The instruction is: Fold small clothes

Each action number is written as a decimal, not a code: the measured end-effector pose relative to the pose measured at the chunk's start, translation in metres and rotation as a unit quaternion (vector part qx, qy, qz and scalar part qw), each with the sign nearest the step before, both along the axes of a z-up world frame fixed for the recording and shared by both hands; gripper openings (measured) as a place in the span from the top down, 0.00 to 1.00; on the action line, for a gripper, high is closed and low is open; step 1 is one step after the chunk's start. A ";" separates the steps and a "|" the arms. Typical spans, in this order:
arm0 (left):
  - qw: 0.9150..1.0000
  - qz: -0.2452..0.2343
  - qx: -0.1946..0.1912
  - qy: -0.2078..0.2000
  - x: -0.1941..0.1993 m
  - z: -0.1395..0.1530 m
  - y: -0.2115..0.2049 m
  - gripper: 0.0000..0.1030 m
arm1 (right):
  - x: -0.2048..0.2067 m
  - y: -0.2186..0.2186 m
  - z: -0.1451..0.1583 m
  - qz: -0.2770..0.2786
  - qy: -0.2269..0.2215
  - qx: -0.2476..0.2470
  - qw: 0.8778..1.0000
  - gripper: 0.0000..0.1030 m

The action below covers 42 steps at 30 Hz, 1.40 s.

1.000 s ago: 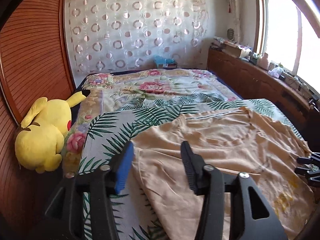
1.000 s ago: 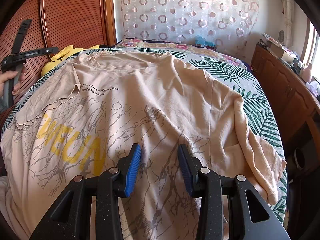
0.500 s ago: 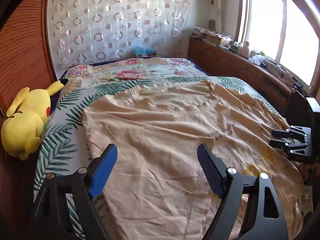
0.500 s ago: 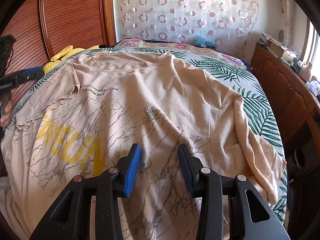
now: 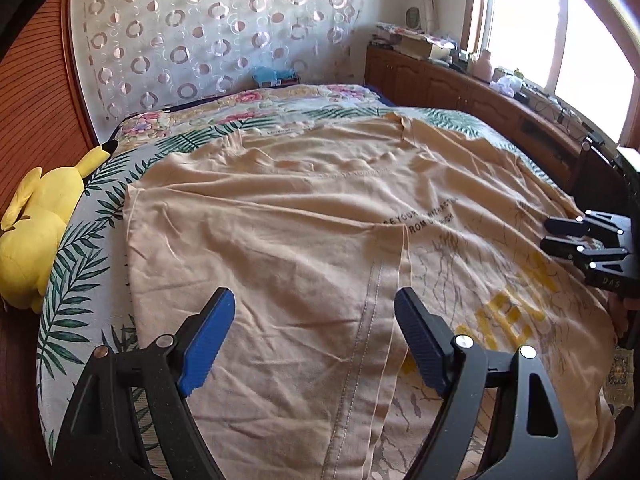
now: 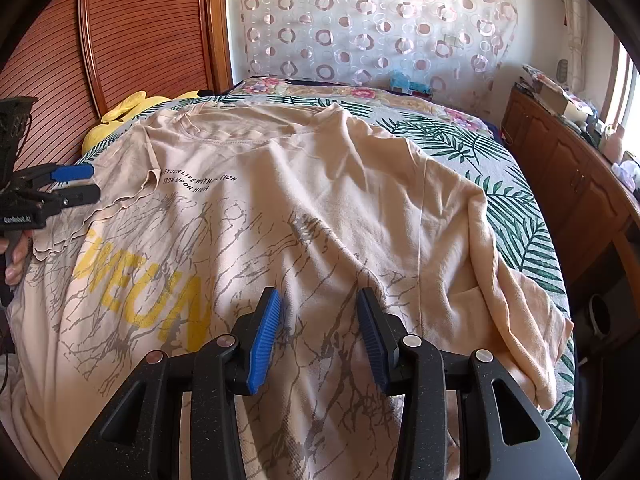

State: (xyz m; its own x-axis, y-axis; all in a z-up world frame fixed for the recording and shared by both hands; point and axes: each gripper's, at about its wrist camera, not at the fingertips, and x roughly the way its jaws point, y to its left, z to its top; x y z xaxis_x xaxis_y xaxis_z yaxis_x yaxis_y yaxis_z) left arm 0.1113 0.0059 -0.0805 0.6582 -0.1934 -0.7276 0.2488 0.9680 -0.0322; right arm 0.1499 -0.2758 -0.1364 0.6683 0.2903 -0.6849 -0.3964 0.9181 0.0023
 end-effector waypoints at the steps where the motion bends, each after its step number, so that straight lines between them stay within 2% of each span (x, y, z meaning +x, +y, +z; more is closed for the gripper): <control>1: 1.000 -0.004 0.003 0.003 0.001 -0.002 -0.001 0.20 | 0.000 0.000 0.000 0.000 0.000 0.000 1.000 0.59; 7: 0.999 -0.015 0.022 0.029 0.007 -0.010 -0.010 0.20 | -0.001 0.001 -0.001 0.000 0.001 0.001 1.000 0.58; 11: 0.999 -0.017 0.026 0.031 0.008 -0.011 -0.011 0.18 | -0.001 -0.007 0.001 0.004 0.013 0.027 1.000 0.58; 13: 0.999 -0.021 0.026 0.033 0.009 -0.012 -0.012 0.14 | -0.005 -0.017 0.005 -0.005 0.010 0.041 0.999 0.58; 17: 0.999 -0.023 0.029 0.034 0.008 -0.012 -0.014 0.14 | -0.012 -0.055 0.014 -0.048 -0.010 0.039 0.998 0.58; 23: 0.999 -0.026 0.031 0.035 0.008 -0.013 -0.017 0.11 | -0.013 -0.115 0.005 -0.120 -0.003 0.017 0.993 0.58; 26: 0.999 -0.026 0.032 0.035 0.008 -0.013 -0.017 0.11 | -0.014 -0.132 -0.003 -0.128 0.014 0.038 0.991 0.58; 36: 0.998 -0.026 0.033 0.035 0.008 -0.013 -0.018 0.11 | 0.006 -0.134 -0.012 -0.134 0.023 0.031 0.990 0.58; 42: 0.998 -0.026 0.033 0.035 0.008 -0.012 -0.018 0.11 | 0.003 -0.126 -0.008 -0.144 -0.004 -0.017 0.989 0.58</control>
State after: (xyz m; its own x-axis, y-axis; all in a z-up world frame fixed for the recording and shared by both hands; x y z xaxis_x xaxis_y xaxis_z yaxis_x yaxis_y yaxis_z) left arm 0.1191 -0.0121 -0.0930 0.5954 -0.1759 -0.7840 0.2983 0.9544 0.0124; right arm 0.1527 -0.4021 -0.1447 0.7257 0.0646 -0.6849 -0.1186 0.9924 -0.0320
